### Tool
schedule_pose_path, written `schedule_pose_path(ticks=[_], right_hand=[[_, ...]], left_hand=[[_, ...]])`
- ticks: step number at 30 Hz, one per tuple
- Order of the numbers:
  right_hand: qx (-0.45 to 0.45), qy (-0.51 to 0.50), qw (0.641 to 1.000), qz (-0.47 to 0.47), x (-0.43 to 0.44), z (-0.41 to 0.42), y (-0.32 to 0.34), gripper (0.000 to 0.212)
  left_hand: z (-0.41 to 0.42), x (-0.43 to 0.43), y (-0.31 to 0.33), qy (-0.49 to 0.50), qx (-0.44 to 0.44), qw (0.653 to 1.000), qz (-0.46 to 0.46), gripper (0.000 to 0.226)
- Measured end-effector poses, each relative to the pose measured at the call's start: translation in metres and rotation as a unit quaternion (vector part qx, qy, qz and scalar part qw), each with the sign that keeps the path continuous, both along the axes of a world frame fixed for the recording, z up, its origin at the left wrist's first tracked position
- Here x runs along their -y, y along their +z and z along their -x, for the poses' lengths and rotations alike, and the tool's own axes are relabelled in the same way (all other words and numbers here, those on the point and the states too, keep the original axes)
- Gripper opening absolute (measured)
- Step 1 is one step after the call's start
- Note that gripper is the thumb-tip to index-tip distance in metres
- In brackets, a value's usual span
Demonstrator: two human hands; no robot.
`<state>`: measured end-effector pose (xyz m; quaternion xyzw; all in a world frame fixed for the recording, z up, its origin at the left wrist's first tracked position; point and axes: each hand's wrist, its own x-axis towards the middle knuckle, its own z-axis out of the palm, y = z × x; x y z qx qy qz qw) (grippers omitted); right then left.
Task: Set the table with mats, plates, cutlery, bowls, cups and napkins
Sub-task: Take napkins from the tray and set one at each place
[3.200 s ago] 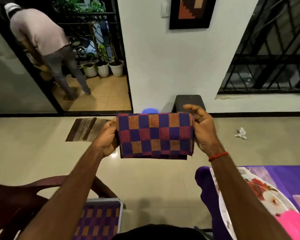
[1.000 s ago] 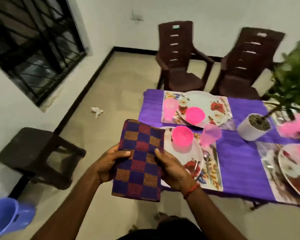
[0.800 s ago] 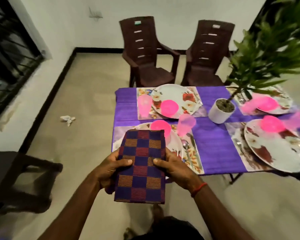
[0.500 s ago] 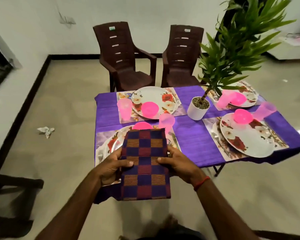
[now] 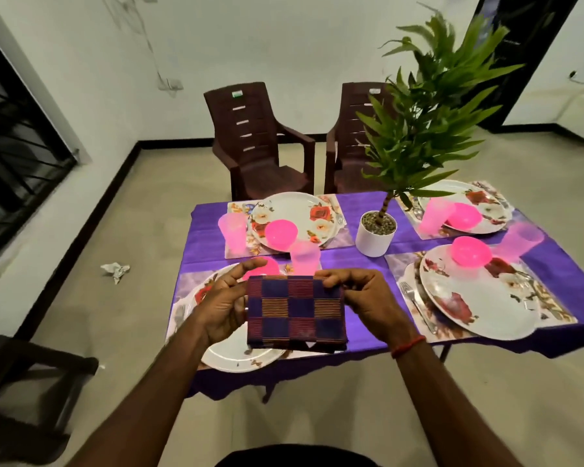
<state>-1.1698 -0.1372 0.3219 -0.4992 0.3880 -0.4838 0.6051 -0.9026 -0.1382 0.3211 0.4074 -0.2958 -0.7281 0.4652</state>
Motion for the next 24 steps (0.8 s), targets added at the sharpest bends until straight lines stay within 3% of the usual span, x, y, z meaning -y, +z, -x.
schedule_pose_path(ticks=[5,11,14,16,19,21,24], right_hand=[[-0.029,-0.035,0.999,-0.004,0.008,0.040,-0.015,0.055],[-0.033,-0.097,0.994,-0.036,0.015,0.085,-0.040,0.041],[-0.028,-0.131,0.989,-0.059,0.013,0.107,-0.056,0.043],[0.008,-0.145,0.985,-0.090,0.009,0.119,-0.064,0.041],[0.162,-0.146,0.957,-0.189,0.008,0.134,-0.072,0.025],[0.210,-0.154,0.938,-0.228,0.009,0.140,-0.076,0.033],[0.060,-0.122,0.964,-0.230,0.008,0.142,-0.083,0.034]], left_hand=[[0.049,-0.013,-0.020,-0.023,0.010,0.996,-0.089,0.036],[0.102,-0.017,-0.035,-0.081,0.000,0.984,-0.158,0.057],[0.128,-0.016,-0.047,-0.098,0.028,0.982,-0.160,0.049],[0.141,-0.014,-0.057,-0.099,0.073,0.984,-0.129,0.045],[0.162,-0.012,-0.065,-0.060,0.095,0.987,-0.117,0.039],[0.170,-0.010,-0.067,-0.037,0.088,0.989,-0.116,0.035],[0.176,-0.003,-0.070,-0.021,0.090,0.989,-0.112,0.034]])
